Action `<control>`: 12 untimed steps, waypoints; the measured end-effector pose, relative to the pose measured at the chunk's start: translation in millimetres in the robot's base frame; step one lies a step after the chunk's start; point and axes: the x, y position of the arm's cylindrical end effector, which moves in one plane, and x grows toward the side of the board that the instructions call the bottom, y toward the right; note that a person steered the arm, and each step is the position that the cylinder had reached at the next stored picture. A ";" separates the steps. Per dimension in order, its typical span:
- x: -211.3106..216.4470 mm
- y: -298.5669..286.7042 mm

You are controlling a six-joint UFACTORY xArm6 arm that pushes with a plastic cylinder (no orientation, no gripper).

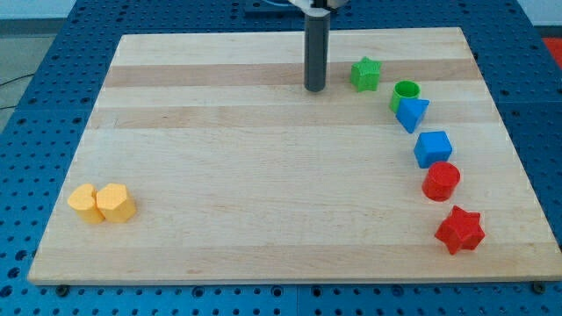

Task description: Move the yellow hexagon above the green star

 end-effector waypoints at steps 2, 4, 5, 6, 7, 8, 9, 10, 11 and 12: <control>-27.1 43.5; -28.2 64.8; -27.1 86.6; -16.4 86.2; -8.5 79.2; -5.4 -2.9; 70.0 -17.9; 182.9 -0.2; 289.5 -64.1; 293.3 -110.6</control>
